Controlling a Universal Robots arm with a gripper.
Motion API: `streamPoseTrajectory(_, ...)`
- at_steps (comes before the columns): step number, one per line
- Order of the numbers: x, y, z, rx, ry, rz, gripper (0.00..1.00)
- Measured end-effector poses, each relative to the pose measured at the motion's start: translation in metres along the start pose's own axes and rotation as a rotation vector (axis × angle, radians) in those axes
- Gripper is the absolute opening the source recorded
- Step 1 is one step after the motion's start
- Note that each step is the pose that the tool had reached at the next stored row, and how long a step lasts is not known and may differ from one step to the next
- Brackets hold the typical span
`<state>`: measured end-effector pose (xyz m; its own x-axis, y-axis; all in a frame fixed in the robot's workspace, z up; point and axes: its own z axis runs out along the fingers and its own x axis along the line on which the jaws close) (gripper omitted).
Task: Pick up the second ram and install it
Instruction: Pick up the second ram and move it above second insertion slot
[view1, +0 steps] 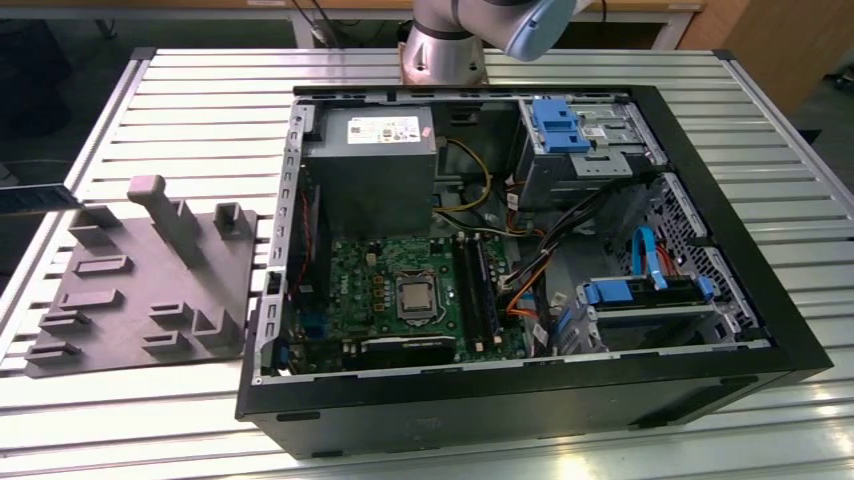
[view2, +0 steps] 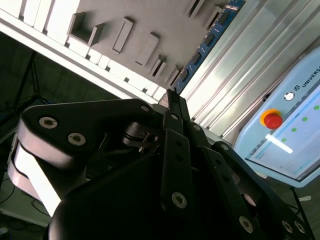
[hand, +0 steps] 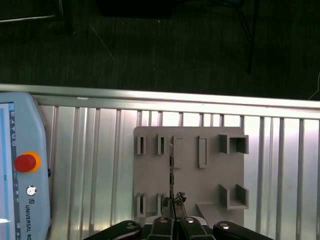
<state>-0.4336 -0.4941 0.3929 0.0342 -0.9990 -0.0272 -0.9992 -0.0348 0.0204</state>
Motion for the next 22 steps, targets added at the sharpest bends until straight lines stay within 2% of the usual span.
streamPoseTrajectory(10,-0.0002,0.0009,-0.0057,0.0021,0.0001,0.000,0.11)
streamPoseTrajectory(22,-0.0002,-0.0003,-0.0062,0.0024,0.0001,0.000,0.11)
